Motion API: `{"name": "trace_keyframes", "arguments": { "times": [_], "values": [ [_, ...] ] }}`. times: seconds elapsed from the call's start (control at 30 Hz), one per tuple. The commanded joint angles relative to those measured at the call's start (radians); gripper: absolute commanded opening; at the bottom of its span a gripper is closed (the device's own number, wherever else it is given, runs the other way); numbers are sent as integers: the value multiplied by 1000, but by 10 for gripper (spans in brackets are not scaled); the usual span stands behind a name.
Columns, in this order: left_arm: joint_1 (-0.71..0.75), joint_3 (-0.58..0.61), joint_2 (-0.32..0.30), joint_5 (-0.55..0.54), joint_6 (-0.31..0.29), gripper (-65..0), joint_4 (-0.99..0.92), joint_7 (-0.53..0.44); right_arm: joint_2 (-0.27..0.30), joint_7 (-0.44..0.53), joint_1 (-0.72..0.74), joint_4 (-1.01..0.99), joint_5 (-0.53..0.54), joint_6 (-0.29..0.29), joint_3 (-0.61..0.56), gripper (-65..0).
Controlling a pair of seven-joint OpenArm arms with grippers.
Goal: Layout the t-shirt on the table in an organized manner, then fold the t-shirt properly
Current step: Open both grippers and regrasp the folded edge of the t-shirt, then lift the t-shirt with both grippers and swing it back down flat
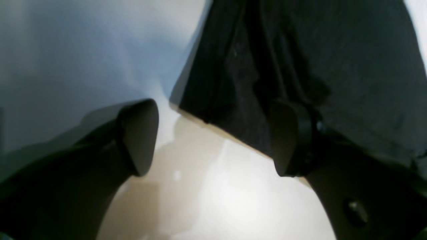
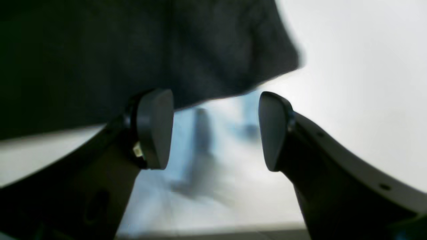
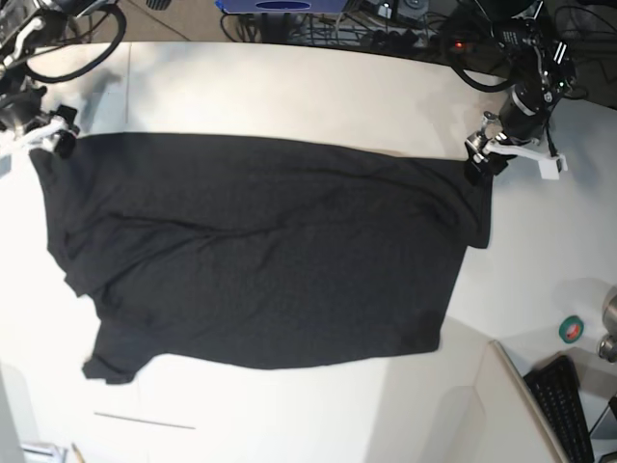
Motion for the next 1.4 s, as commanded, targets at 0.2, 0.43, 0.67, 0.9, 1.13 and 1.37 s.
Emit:
{"name": "trace_keyframes", "arguments": {
  "times": [0.2,0.43,0.67,0.9,1.13,1.37],
  "values": [
    [-40,2,-3,36,11,-156,-34,18,36,8,39,-136,85,7,169,-285],
    [-74,2,-4,36,11,-372,-128,18,122,11,147,-400,88,7,239,-285],
    [-66,1,-23,36,11,-650,-126,18,184,118,184,-603,85,7,232,-285],
    [-63,1,-66,36,11,-650,-124,23,191,120,171,-610,85,7,115,-396],
    [-17,76,-144,36,13,-650,-9,129,204,89,162,-500,85,7,113,-650],
    [53,85,-147,36,14,-650,147,166,196,-25,96,-326,84,7,112,-650]
  ]
}}
